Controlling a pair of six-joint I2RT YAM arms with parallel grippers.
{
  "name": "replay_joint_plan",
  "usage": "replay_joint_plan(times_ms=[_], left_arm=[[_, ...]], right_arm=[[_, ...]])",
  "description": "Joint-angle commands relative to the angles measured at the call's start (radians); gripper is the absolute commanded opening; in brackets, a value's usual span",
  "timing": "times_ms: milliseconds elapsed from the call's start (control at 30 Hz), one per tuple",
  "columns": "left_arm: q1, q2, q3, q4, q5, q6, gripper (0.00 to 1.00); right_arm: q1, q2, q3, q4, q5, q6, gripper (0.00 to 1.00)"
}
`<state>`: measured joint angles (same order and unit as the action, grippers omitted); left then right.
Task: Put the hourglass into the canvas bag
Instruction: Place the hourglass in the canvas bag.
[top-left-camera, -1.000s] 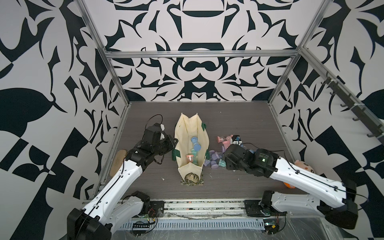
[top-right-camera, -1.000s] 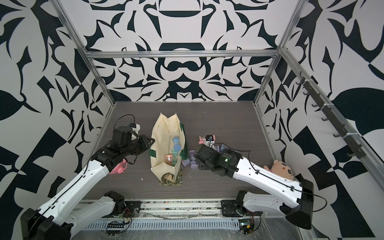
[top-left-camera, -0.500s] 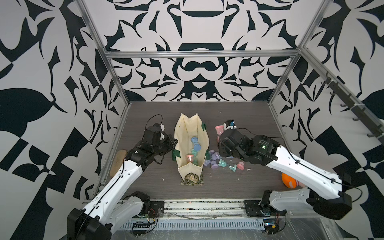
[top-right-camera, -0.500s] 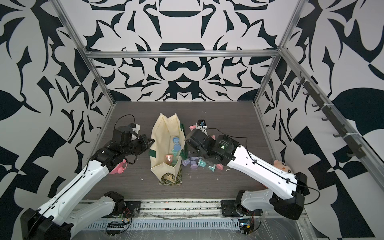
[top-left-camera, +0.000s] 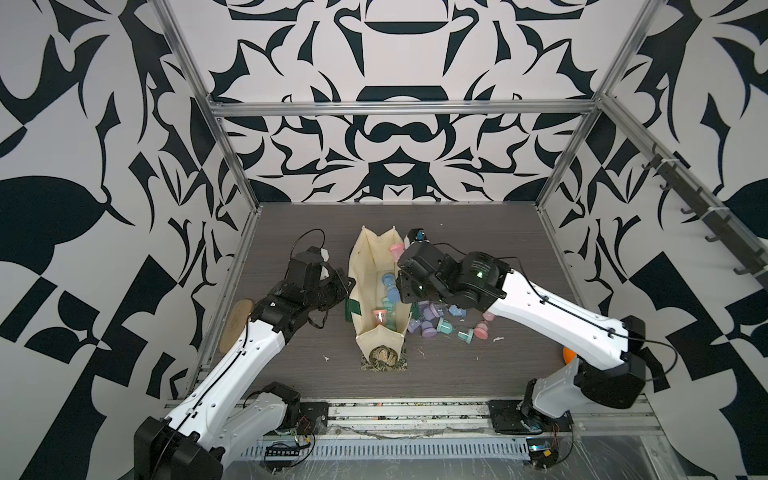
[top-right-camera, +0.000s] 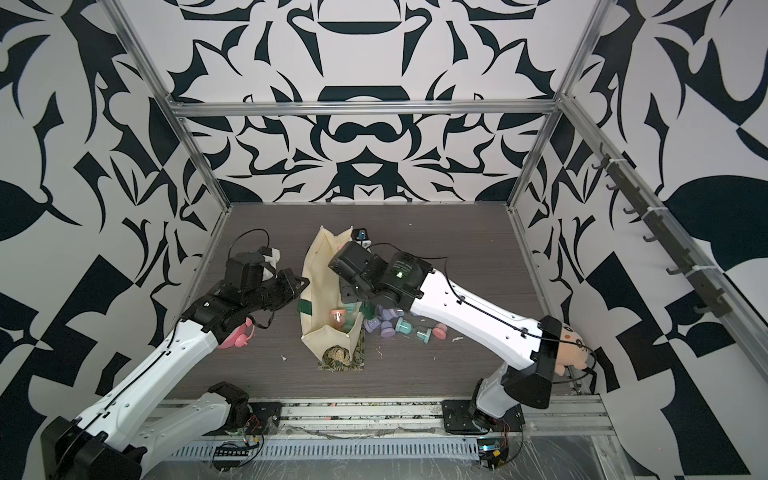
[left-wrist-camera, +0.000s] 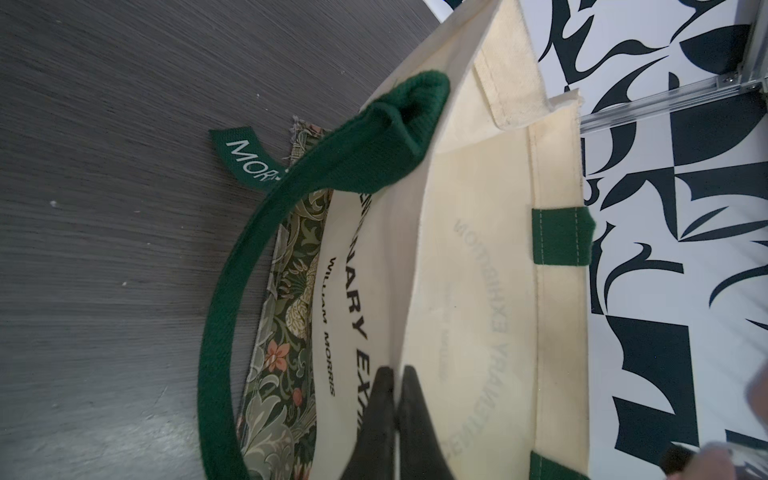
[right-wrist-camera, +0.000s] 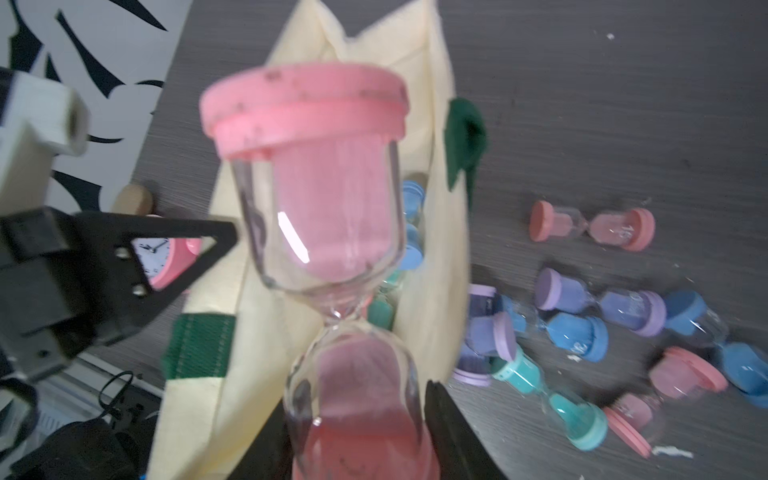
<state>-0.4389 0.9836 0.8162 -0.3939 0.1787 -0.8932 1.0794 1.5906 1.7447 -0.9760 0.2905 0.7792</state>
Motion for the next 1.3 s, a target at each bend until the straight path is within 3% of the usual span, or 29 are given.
replay_joint_plan(times_ms=[0, 267, 633, 667, 833, 1000, 1100, 1267], left_arm=[[-0.001, -0.017, 0.006, -0.009, 0.008, 0.002, 0.05], [-0.001, -0.011, 0.020, -0.004, 0.014, -0.005, 0.01], [-0.001, -0.010, 0.023, 0.001, 0.015, -0.004, 0.00], [-0.002, -0.011, 0.022, 0.002, 0.014, -0.003, 0.00], [-0.001, 0.001, 0.016, 0.011, 0.017, -0.003, 0.00], [-0.001, 0.002, 0.011, 0.013, 0.018, -0.005, 0.00], [-0.001, 0.004, 0.011, 0.013, 0.018, -0.003, 0.00], [-0.001, 0.010, 0.009, 0.014, 0.016, -0.002, 0.00]], right_arm=[[0.012, 0.060, 0.110, -0.014, -0.003, 0.000, 0.00], [-0.019, 0.265, 0.203, -0.054, -0.040, 0.060, 0.00], [-0.131, 0.361, 0.069, -0.035, -0.131, 0.113, 0.00], [-0.134, 0.364, 0.061, -0.035, -0.131, 0.115, 0.02], [-0.140, 0.389, 0.049, -0.034, -0.136, 0.112, 0.34], [-0.136, 0.387, 0.072, -0.037, -0.122, 0.103, 0.52], [-0.119, 0.381, 0.127, -0.065, -0.090, 0.085, 0.59], [-0.080, 0.378, 0.251, -0.137, -0.010, 0.060, 0.62]])
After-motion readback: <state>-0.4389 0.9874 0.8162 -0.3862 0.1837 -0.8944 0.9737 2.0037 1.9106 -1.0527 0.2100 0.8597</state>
